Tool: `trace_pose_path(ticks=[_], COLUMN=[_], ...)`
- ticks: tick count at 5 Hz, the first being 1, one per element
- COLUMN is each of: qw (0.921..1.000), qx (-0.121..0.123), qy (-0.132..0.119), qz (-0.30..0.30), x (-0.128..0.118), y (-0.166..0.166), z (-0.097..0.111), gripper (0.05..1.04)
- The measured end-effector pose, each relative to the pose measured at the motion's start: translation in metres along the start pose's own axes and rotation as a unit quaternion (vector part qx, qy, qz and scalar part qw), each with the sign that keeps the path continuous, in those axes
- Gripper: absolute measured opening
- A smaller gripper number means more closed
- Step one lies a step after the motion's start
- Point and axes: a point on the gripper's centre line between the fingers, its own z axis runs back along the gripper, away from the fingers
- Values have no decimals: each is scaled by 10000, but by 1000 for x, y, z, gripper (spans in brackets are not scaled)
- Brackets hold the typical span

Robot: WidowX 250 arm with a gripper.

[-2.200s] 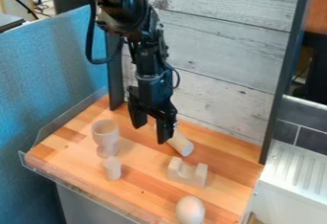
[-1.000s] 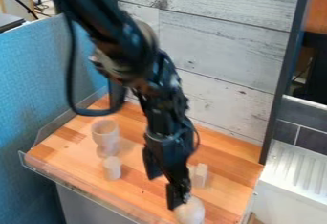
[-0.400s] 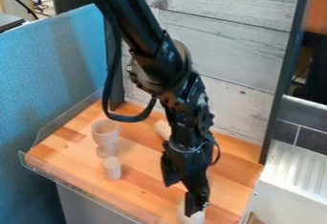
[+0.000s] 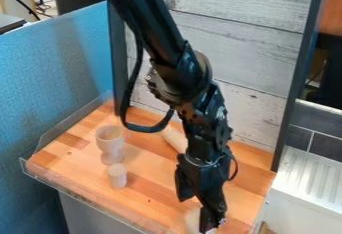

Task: Put the egg inside a cup

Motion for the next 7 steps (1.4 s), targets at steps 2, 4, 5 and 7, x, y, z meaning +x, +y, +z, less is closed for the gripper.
trace_pose_path(ticks=[2, 4, 5, 7], qw=[9999, 9995, 9961, 9856], qx=[113, -126, -281, -158], qy=[85, -162, -424, -445], qz=[68, 240, 723, 1625], x=[2, -5, -22, -48], y=[-2, 15, 41, 90], z=[-12, 11, 38, 59], gripper=[740, 740, 740, 740])
